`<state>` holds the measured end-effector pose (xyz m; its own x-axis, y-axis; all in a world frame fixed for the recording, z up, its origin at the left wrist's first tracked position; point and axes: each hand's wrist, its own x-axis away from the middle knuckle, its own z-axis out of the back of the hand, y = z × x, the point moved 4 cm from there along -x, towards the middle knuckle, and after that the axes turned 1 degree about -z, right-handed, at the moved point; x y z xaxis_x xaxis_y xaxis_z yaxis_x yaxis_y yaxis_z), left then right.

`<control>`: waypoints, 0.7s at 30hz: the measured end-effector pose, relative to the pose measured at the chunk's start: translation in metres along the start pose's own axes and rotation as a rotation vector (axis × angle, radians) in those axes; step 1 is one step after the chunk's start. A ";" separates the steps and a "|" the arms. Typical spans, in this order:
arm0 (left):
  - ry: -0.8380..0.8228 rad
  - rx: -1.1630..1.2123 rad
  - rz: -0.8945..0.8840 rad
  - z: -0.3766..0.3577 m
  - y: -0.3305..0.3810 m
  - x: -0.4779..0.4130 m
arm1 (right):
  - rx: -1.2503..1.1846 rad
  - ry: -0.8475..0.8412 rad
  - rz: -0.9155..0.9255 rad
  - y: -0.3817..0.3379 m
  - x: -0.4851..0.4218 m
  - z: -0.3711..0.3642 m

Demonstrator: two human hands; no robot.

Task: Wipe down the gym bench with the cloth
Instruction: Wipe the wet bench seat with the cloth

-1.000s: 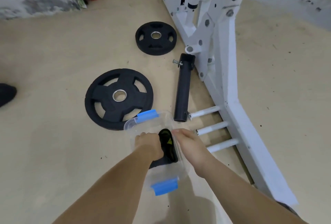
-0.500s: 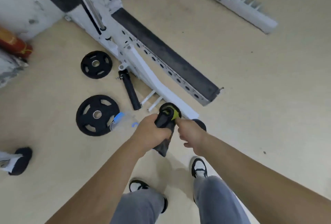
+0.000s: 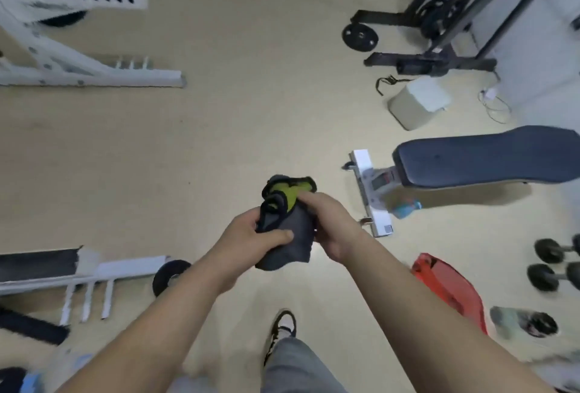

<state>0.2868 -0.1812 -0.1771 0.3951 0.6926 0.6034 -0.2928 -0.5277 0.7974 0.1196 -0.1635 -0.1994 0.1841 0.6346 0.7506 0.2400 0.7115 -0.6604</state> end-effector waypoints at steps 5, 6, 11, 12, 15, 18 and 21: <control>-0.166 -0.114 -0.013 -0.111 0.064 -0.056 | -0.233 0.178 0.102 -0.042 0.003 0.136; -0.187 -0.144 -0.006 -0.125 0.075 -0.068 | -0.276 0.212 0.109 -0.049 0.002 0.154; -0.261 -0.273 0.007 -0.165 0.129 -0.148 | -0.450 0.313 0.150 -0.084 -0.034 0.220; -0.294 -0.296 0.000 -0.170 0.142 -0.167 | -0.478 0.336 0.163 -0.095 -0.043 0.230; -0.445 -0.363 0.018 -0.191 0.186 -0.220 | -0.552 0.392 0.223 -0.131 -0.063 0.260; -0.651 -0.376 0.114 -0.228 0.226 -0.253 | -0.619 0.437 0.245 -0.154 -0.070 0.291; -0.758 -0.424 0.134 -0.277 0.257 -0.283 | -0.673 0.524 0.262 -0.162 -0.074 0.331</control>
<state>-0.1420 -0.3768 -0.1413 0.7622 0.0458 0.6458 -0.6173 -0.2494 0.7462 -0.2482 -0.2259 -0.1545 0.6844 0.4153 0.5993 0.6072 0.1302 -0.7838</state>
